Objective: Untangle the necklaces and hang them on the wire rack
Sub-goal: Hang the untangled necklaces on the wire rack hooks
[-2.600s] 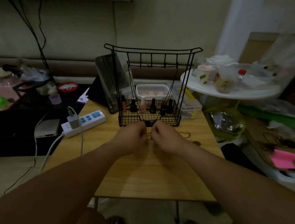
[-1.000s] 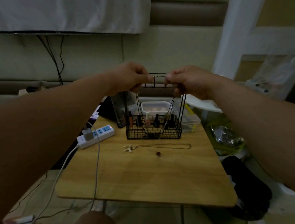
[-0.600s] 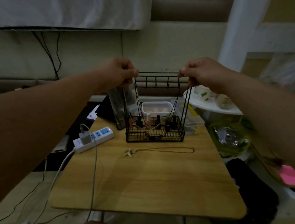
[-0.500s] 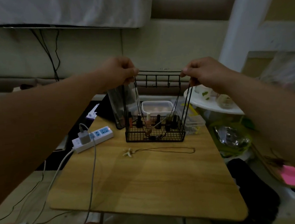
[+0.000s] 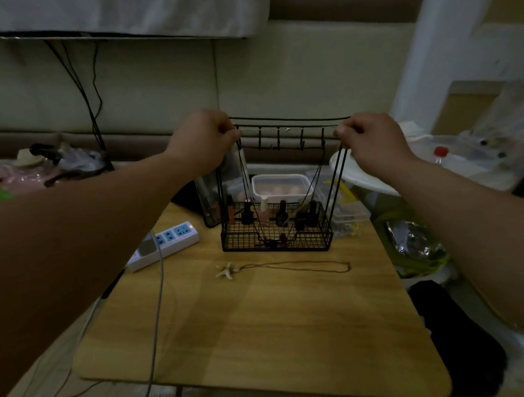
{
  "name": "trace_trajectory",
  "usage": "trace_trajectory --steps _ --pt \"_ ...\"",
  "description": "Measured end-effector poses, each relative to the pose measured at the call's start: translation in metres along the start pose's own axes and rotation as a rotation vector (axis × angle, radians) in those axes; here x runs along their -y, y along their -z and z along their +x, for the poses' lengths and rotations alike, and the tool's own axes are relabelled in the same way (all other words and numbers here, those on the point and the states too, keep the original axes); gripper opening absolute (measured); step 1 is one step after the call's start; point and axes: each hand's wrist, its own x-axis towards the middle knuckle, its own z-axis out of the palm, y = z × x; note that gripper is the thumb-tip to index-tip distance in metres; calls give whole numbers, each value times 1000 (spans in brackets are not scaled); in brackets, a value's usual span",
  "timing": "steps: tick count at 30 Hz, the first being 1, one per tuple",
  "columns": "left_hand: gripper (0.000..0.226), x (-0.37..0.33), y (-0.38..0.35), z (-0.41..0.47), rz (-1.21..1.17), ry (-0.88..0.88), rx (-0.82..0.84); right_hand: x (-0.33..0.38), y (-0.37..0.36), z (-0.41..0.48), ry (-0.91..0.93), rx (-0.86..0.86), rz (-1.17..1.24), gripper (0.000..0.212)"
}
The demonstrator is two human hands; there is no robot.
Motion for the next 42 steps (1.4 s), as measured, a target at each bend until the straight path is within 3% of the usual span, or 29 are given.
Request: trace_trajectory --steps 12,20,26,28,30,33,38,42 --pt "17 10 -11 -1 44 14 -36 -13 -19 -2 -20 -49 -22 26" --pt "17 24 -33 -9 115 62 77 -38 -50 -24 -59 85 -97 23" --pt "17 30 -52 -63 26 124 -20 -47 -73 -77 -159 -33 -77 13" --pt "12 34 -68 -88 53 98 88 -47 -88 -101 -121 73 -89 13" --pt "13 38 -85 -107 169 80 312 -46 -106 -122 -35 280 -126 10" --pt "32 45 -102 -123 349 117 563 -45 -132 -139 109 514 -240 17" --pt "22 53 -117 -129 431 110 654 -43 -154 -138 171 674 -415 42" --pt "17 50 -119 -130 502 19 617 -40 -160 -132 171 705 -476 42"
